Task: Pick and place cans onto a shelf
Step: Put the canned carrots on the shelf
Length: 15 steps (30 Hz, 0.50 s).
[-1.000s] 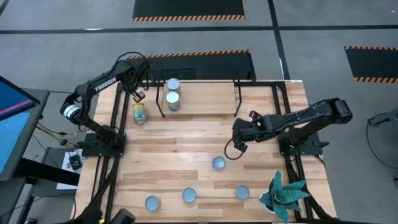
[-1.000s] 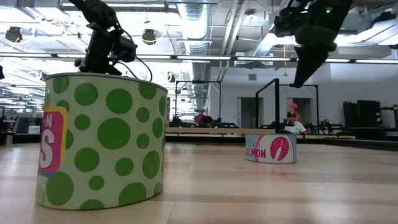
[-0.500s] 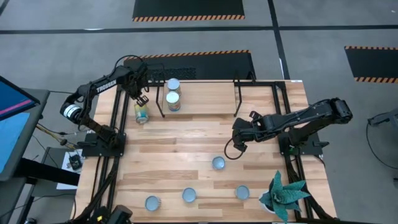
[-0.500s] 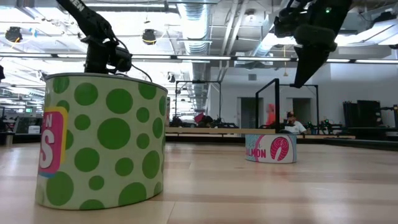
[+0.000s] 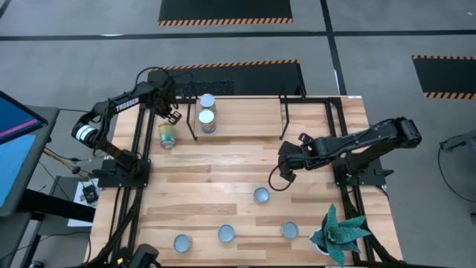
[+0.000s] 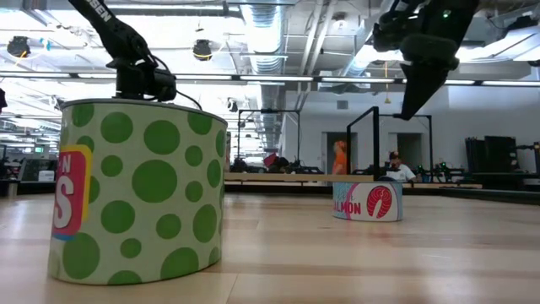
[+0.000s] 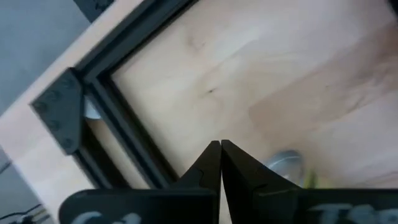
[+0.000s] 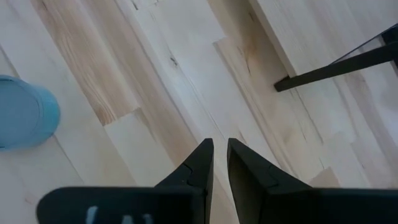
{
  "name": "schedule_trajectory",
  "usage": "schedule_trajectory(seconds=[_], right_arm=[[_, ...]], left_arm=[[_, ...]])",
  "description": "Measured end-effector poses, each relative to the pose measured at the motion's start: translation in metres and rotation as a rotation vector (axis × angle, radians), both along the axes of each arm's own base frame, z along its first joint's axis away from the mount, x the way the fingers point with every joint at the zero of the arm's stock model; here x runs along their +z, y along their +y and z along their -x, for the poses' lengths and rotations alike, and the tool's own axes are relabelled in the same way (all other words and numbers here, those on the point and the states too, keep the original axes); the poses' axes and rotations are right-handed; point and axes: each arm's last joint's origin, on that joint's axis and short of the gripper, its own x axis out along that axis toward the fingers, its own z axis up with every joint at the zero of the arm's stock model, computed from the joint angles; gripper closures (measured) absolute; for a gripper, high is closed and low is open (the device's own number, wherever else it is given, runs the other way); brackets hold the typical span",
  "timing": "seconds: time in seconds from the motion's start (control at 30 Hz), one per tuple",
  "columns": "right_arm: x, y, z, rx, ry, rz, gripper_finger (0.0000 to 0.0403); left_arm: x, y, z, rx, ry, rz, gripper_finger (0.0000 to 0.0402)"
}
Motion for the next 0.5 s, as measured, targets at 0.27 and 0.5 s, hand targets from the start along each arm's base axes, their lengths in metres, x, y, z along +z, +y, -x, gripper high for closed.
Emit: schedule_trajectory(seconds=[0.27,0.5], right_arm=[[-0.001,-0.001,0.003,0.0,0.038,0.007,0.0333],[-0.001,-0.001,0.004,0.009,0.042,0.013,0.0333]], left_arm=[[0.0,-0.002,-0.003,0.087,-0.037,0.005,0.0401],[-0.016,-0.007,-0.012,0.187,0.028,0.069,0.0401]])
